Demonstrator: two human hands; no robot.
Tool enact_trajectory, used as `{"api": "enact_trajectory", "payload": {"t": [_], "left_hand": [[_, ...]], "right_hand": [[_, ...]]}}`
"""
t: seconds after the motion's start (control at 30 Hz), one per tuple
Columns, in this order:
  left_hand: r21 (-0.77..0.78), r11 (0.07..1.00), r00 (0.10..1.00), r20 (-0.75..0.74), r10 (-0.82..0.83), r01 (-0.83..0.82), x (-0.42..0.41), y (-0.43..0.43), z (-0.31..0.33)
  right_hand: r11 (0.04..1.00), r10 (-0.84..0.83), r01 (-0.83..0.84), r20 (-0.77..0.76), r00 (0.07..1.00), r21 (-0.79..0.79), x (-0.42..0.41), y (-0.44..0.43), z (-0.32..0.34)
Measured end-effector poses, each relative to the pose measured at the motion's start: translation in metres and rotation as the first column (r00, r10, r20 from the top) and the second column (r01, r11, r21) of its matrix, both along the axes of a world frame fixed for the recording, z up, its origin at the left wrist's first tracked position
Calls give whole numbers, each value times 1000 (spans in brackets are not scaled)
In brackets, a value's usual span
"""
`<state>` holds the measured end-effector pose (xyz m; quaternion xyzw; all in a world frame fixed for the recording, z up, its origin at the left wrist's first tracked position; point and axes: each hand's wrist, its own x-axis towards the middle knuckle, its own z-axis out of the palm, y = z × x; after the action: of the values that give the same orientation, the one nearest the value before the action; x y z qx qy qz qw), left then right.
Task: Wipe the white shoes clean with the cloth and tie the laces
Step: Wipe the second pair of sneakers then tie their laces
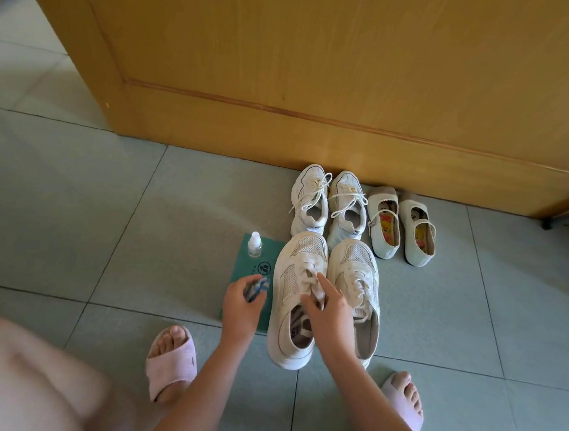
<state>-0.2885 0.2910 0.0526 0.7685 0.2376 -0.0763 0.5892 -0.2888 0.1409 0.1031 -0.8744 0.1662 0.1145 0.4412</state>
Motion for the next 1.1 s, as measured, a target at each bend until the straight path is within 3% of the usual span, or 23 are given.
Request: {"api": "enact_trajectory", "payload": {"t": [0.23,0.6,0.87,1.1], "left_hand": [[70,946,945,-112,-308,317,9,5,2],[211,965,968,159,-194,159,2,-9,25],[386,862,919,79,-387,330,-5,-18,28],[448,822,898,86,-432,353,-7,-16,26]], "right_hand": [[971,-21,13,-33,999,-239,-15,-7,4],[859,8,55,121,993,-509,-28,2,8],[826,-91,147,128,988,-544,-27,26,-11],[856,-307,375,234,923,-356,-23,35,-14]]}}
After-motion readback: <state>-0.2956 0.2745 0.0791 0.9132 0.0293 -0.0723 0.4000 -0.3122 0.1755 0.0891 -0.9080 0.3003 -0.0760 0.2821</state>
